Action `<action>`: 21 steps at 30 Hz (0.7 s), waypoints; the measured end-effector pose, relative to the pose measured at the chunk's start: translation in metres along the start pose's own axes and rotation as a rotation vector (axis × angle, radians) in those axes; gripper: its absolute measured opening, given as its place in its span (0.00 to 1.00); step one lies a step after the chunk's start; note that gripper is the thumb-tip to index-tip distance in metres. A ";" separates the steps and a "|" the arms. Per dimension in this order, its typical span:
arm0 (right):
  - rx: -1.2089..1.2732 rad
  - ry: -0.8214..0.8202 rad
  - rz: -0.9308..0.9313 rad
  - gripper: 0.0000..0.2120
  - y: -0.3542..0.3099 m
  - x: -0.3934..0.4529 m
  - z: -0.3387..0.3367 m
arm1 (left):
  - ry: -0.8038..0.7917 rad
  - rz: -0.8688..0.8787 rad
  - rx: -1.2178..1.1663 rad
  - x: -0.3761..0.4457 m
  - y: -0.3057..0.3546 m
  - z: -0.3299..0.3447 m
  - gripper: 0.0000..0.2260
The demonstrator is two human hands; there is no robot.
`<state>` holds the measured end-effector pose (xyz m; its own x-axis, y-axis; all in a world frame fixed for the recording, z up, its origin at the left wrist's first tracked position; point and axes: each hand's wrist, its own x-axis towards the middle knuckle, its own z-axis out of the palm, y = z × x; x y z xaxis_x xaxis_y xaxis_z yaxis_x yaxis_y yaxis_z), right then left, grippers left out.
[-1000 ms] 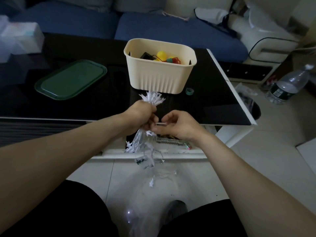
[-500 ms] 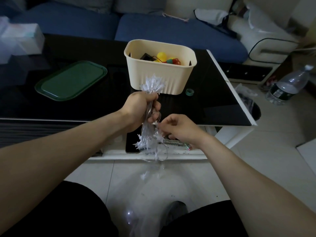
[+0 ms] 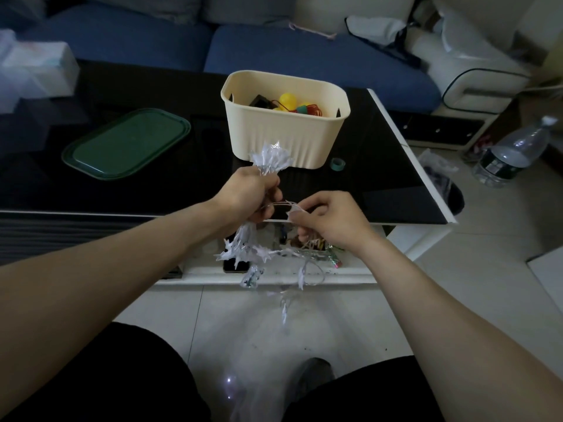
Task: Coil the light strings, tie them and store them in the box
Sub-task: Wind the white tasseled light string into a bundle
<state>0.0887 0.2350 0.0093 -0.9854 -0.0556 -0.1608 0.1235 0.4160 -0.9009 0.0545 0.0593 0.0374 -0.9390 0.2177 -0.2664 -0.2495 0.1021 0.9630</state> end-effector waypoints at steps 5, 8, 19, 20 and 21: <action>-0.066 0.097 -0.055 0.10 -0.001 0.002 -0.002 | -0.053 -0.037 0.268 0.001 -0.003 0.001 0.10; -0.044 0.124 -0.056 0.13 -0.001 0.004 -0.001 | -0.161 -0.050 0.338 -0.002 -0.003 0.003 0.09; 0.441 0.031 0.141 0.14 -0.002 -0.001 -0.012 | -0.127 0.053 0.328 -0.002 -0.005 -0.001 0.04; 0.452 0.034 0.146 0.14 -0.002 -0.001 -0.013 | -0.136 0.059 0.339 -0.003 -0.005 -0.001 0.05; 0.455 0.030 0.151 0.13 -0.001 -0.001 -0.014 | -0.143 0.068 0.351 -0.004 -0.004 0.000 0.06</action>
<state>0.0884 0.2469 0.0162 -0.9546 0.0038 -0.2978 0.2977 -0.0222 -0.9544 0.0591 0.0575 0.0343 -0.9018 0.3661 -0.2298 -0.0685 0.4040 0.9122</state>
